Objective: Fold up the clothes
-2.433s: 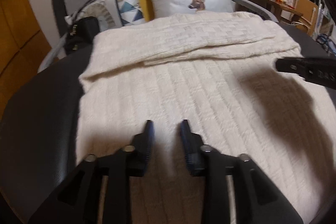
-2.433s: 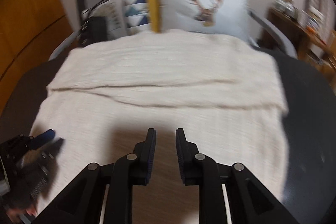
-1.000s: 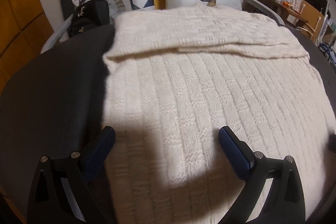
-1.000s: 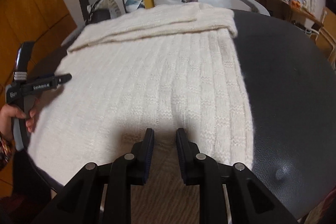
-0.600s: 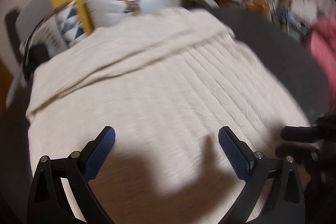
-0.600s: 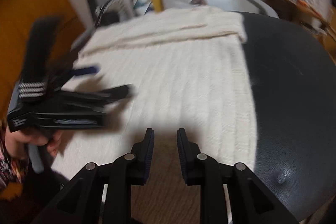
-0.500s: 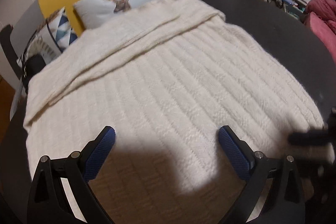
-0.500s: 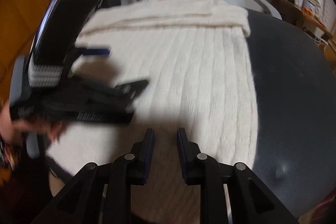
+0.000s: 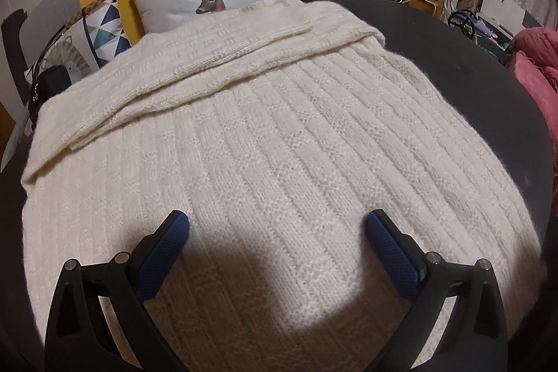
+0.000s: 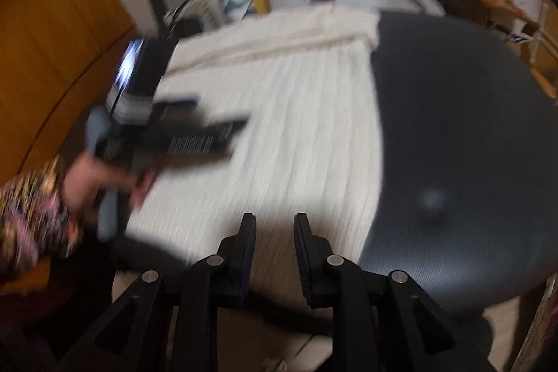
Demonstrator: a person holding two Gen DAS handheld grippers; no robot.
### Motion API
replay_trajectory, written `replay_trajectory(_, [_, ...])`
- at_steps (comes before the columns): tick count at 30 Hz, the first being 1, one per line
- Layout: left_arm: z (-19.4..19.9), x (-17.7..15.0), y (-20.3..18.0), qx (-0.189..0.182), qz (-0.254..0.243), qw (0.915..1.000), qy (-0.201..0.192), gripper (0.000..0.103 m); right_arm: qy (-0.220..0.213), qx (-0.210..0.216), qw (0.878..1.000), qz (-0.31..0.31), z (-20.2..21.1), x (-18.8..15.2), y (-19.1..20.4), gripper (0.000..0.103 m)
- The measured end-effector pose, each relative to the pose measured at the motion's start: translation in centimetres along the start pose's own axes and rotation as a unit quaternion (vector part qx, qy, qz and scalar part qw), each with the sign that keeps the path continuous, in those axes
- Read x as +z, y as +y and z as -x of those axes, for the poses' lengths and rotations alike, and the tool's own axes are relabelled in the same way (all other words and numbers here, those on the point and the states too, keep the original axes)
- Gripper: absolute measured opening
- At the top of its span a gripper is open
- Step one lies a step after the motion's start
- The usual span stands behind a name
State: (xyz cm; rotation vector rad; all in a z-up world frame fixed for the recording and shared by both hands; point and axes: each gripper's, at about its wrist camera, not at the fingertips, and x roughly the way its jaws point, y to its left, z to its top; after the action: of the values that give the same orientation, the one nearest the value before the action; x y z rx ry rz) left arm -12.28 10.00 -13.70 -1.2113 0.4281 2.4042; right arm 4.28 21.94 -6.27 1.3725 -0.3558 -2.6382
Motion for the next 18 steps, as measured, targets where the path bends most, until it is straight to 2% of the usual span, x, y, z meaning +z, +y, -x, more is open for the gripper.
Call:
replay_trajectory(5, [0.2,0.0,-0.5,0.016,-0.009,0.9998,-0.005,0.103,-0.010,-0.044,0.999,-0.017,-5.2,6.2,-0.9,0.021])
replay_trajectory(6, [0.2,-0.1,-0.4,0.014,-0.008,0.9999,-0.004,0.103,-0.003,-0.053,0.998,-0.017,-6.3,6.9,-1.2,0.016])
replay_trajectory(10, [0.6,-0.6,0.0,-0.003,-0.001,1.0000,0.000,0.103,0.032,-0.078,0.996,-0.021,-10.1,8.2,-2.8,0.012])
replay_trajectory(13, [1.6,-1.9,-0.2,-0.028,-0.017,0.9995,0.002,0.103,0.019,-0.061,0.997,-0.043,-10.1,8.0,-3.6,0.012])
replay_trajectory(18, [4.6,-5.4,-1.0,-0.061,-0.066,0.9960,-0.005,0.103,0.004,-0.063,0.997,-0.048,-10.1,7.6,-3.7,0.012])
